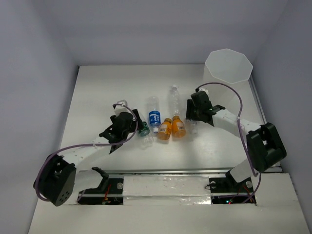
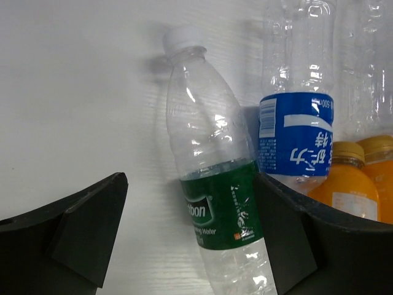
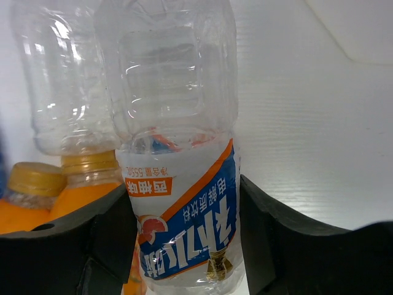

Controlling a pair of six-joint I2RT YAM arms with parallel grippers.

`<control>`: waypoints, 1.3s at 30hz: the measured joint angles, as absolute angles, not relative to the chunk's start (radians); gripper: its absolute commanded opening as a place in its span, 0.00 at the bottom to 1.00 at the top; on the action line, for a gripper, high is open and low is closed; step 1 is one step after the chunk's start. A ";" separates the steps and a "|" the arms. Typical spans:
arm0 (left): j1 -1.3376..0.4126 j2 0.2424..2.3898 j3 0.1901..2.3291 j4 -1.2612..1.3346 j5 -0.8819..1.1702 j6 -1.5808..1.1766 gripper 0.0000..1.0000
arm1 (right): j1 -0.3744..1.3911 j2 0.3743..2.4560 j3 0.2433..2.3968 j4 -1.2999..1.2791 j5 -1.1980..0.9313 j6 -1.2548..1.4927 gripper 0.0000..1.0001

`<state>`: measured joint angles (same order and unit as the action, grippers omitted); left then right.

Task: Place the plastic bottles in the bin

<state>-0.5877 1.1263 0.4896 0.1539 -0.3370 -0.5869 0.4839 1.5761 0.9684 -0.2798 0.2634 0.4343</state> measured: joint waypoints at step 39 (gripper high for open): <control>-0.588 1.406 0.578 0.310 -0.360 -0.583 0.45 | 0.337 1.363 1.604 -0.141 0.727 0.099 0.49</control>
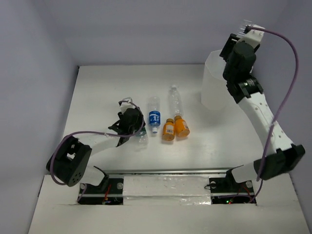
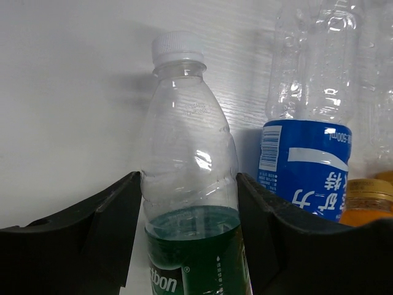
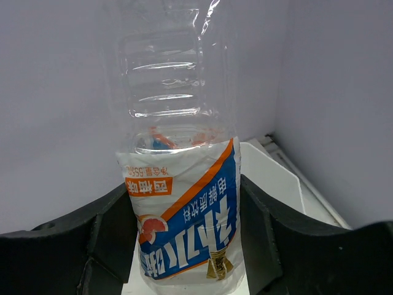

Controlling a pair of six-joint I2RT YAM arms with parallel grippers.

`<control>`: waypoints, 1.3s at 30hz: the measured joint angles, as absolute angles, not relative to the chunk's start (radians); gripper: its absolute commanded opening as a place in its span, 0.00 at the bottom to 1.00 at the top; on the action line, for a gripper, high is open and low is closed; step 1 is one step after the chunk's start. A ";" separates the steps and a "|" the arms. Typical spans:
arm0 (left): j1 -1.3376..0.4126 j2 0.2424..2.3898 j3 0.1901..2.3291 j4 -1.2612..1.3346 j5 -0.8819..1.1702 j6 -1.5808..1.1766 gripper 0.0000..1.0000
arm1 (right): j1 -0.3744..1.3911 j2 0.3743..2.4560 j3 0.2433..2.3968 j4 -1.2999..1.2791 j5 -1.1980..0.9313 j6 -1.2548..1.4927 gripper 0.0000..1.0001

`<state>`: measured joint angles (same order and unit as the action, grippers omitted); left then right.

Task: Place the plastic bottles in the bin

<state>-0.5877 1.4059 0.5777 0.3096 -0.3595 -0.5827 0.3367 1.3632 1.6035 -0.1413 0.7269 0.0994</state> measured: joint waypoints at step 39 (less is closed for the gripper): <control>-0.702 0.990 0.741 0.138 -0.400 -0.576 0.37 | 0.235 1.336 1.387 0.044 0.686 0.223 0.83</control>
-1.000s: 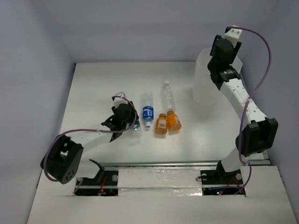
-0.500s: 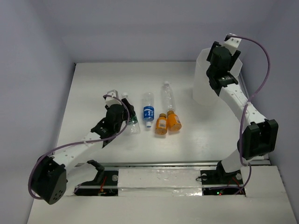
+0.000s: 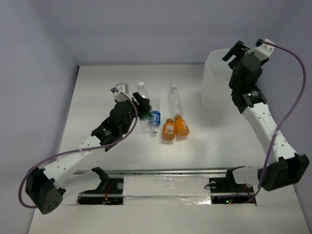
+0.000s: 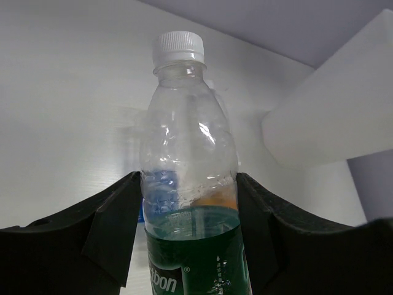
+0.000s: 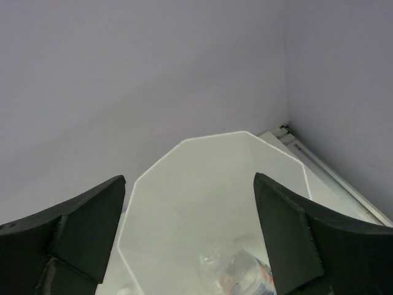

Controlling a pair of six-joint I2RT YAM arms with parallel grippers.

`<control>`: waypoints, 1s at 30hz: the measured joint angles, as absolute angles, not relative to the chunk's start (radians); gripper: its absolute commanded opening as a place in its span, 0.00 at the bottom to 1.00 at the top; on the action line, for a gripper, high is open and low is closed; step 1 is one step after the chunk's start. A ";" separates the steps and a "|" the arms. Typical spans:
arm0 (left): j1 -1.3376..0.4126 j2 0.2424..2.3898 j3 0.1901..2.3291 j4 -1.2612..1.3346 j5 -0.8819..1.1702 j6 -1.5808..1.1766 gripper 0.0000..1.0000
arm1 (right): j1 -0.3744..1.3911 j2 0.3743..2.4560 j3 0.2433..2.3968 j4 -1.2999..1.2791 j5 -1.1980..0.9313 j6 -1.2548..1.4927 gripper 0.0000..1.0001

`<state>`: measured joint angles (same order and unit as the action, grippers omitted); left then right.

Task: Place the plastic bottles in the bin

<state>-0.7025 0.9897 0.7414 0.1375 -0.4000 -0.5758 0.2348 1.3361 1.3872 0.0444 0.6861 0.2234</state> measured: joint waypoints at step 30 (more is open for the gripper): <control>-0.979 2.091 2.175 0.455 -0.471 -0.004 0.36 | 0.235 0.326 0.412 -0.049 -0.051 0.696 0.22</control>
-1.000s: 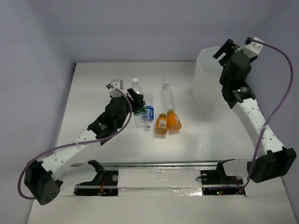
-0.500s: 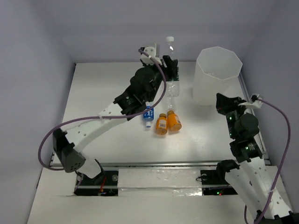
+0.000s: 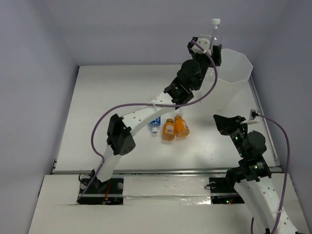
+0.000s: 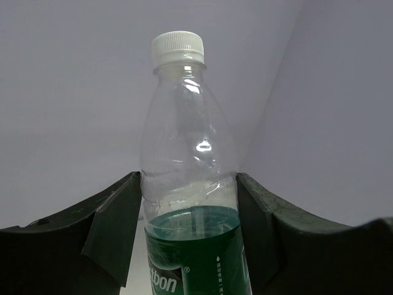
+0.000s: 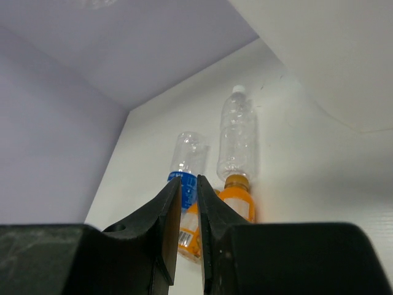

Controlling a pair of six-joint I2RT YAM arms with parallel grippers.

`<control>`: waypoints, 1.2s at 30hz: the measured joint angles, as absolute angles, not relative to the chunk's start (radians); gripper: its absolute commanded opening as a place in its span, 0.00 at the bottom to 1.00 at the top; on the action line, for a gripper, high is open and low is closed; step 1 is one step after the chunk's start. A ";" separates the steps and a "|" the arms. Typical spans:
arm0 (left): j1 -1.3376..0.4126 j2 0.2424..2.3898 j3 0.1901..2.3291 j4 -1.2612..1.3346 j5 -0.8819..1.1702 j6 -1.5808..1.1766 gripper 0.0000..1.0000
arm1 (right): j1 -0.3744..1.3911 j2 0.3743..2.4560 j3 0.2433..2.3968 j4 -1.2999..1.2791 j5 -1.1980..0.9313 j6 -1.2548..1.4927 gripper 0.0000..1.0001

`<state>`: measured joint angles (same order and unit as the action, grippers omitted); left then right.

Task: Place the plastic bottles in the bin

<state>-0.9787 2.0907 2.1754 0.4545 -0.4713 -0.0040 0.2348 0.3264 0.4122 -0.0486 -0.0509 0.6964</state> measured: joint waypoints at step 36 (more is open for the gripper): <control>-0.905 2.606 2.553 0.953 -0.326 -0.014 0.84 | 0.235 0.239 0.398 -0.200 -0.298 0.650 0.22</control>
